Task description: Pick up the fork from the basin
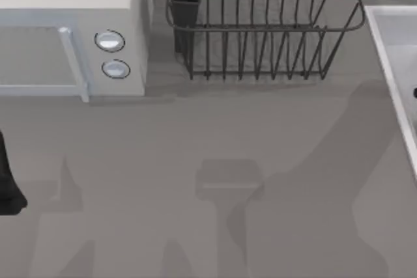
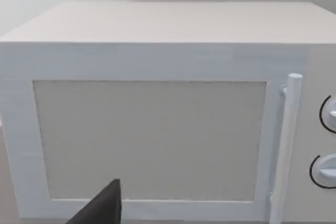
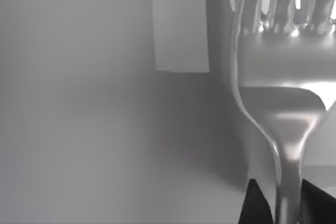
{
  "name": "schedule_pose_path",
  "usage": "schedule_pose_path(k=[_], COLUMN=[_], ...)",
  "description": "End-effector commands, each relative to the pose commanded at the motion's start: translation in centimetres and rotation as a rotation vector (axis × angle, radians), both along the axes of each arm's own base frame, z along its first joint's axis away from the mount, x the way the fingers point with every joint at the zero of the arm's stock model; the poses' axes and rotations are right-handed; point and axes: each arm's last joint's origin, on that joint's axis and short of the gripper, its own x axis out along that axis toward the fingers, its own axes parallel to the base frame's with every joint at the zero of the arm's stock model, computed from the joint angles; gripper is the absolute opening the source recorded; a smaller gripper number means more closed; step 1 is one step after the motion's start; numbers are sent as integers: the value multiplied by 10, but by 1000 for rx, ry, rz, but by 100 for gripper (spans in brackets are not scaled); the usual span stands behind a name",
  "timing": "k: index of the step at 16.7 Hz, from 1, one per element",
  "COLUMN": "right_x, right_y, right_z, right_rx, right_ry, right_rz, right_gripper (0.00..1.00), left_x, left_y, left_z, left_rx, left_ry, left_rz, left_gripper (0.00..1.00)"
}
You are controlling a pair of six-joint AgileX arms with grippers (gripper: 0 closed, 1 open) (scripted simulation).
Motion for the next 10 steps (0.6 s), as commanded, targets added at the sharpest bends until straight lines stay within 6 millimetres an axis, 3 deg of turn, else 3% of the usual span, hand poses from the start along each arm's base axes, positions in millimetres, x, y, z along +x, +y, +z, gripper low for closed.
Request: schedule_pose_path(k=[3,10], right_x=[6,-1], right_y=[-2,0], right_z=[31,136], right_rx=[-1,3], right_ry=[-4,12], right_rz=[0,0], right_gripper=[0,0], left_x=[0,0], left_y=[0,0], left_z=[0,0], left_rx=[0,0], left_ry=[0,0], left_rz=[0,0], left_gripper=[100,100])
